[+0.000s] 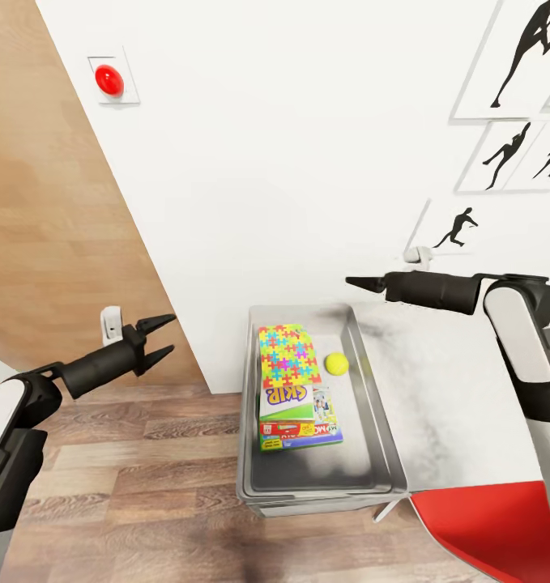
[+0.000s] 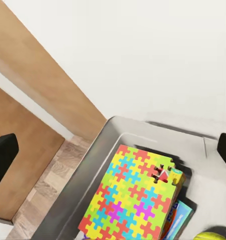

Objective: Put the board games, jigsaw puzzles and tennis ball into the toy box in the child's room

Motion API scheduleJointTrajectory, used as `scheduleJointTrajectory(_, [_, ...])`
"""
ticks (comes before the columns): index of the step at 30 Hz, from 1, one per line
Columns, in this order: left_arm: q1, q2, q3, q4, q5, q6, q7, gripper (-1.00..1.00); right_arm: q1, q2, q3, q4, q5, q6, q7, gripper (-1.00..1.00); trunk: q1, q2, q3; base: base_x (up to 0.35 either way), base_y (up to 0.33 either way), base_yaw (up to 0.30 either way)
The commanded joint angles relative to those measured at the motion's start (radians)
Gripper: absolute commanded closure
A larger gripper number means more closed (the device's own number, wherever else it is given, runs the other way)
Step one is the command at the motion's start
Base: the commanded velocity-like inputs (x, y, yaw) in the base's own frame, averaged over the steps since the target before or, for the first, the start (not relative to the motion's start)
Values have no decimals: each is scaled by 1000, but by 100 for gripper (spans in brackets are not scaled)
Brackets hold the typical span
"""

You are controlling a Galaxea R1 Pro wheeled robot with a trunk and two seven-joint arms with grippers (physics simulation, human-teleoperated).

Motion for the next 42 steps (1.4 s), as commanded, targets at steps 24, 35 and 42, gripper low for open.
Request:
scheduleJointTrajectory(24, [-387, -175, -251, -5, 29, 1, 178, -100, 67, -253, -362, -47, 10, 2, 9, -100, 1, -2, 0, 0, 0, -25])
scheduleJointTrajectory(35, [-567, -434, -432, -5, 36, -55, 614, -100, 349, -340, -700, -43, 12, 2, 10, -100, 1, -2, 7, 0, 0, -222])
scheduleJointTrajectory(42, [-572, -439, -443, -5, 35, -63, 628, -100, 367, -341, -721, -37, 13, 2, 11, -100, 1, -2, 13, 0, 0, -255])
